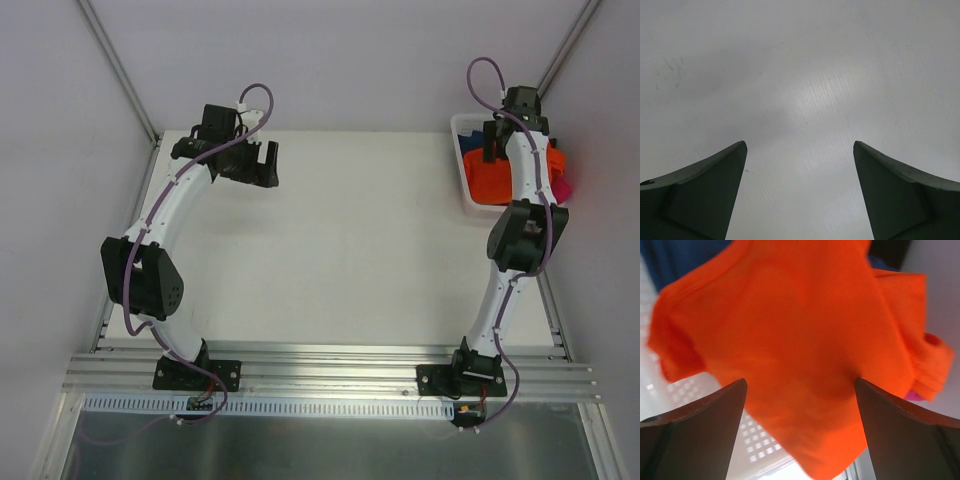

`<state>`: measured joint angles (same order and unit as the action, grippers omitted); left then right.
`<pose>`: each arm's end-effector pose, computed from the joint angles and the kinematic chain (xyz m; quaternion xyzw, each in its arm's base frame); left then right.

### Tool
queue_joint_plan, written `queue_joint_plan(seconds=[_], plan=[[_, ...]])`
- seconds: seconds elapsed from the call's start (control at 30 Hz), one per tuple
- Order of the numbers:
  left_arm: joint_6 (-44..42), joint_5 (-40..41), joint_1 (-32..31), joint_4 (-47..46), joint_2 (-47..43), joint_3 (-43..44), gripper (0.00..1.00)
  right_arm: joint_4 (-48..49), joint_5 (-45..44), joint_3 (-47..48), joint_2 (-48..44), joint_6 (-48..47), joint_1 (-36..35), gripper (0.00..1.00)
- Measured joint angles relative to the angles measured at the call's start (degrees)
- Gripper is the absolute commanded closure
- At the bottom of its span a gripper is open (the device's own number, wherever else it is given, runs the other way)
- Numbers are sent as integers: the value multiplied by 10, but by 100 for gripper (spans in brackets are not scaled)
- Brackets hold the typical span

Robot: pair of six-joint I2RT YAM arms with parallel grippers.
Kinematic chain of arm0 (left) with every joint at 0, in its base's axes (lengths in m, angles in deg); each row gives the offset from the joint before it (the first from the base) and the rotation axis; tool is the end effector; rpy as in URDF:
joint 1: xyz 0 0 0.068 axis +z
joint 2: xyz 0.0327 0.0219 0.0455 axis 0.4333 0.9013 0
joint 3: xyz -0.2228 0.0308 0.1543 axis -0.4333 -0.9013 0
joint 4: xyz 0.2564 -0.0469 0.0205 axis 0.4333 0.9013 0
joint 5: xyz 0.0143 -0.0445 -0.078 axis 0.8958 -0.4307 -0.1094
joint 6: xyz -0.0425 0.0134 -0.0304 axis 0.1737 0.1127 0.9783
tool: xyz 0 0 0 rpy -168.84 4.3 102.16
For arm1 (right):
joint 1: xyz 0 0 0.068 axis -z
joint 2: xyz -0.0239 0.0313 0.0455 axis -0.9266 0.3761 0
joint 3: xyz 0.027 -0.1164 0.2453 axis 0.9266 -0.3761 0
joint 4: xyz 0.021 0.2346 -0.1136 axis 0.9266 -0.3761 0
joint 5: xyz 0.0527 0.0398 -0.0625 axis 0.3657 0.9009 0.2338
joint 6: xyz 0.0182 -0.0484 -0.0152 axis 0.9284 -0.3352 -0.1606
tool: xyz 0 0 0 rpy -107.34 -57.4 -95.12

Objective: Fold and stack the t-shirts
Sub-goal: Grab crumpled tshirt from bin with the right arm, then move the tshirt to the center of the board

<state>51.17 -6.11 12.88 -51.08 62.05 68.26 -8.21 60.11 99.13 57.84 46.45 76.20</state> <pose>0.3759 -0.0956 0.3545 0.1754 0.8782 -0.1675 0.4122 0.4909 -0.0840 0.3163 -0.0688 0.9041 -0.2696 0.3244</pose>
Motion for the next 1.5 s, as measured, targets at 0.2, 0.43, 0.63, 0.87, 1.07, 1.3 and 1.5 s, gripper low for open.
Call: queue_joint_plan(seconds=[0.2, 0.43, 0.63, 0.87, 1.07, 1.3, 1.5], plan=[[6, 14, 0, 7, 0, -7, 14, 30, -54, 2, 2, -22, 15, 7], [6, 15, 0, 8, 0, -7, 14, 76, -105, 27, 35, -55, 12, 30], [6, 15, -12, 12, 0, -2, 14, 79, -113, 26, 78, -85, 12, 98], [11, 11, -14, 13, 0, -3, 13, 75, -119, 23, 66, -87, -2, 99], [12, 2, -14, 15, 0, -33, 13, 73, -127, -24, -30, -88, -73, 99], [18, 34, -14, 14, 5, -40, 27, 71, -89, -7, -162, -86, -255, 99], [41, 77, -7, 6, 4, -40, 6, 60, 26, 38, -225, -50, -367, 99]])
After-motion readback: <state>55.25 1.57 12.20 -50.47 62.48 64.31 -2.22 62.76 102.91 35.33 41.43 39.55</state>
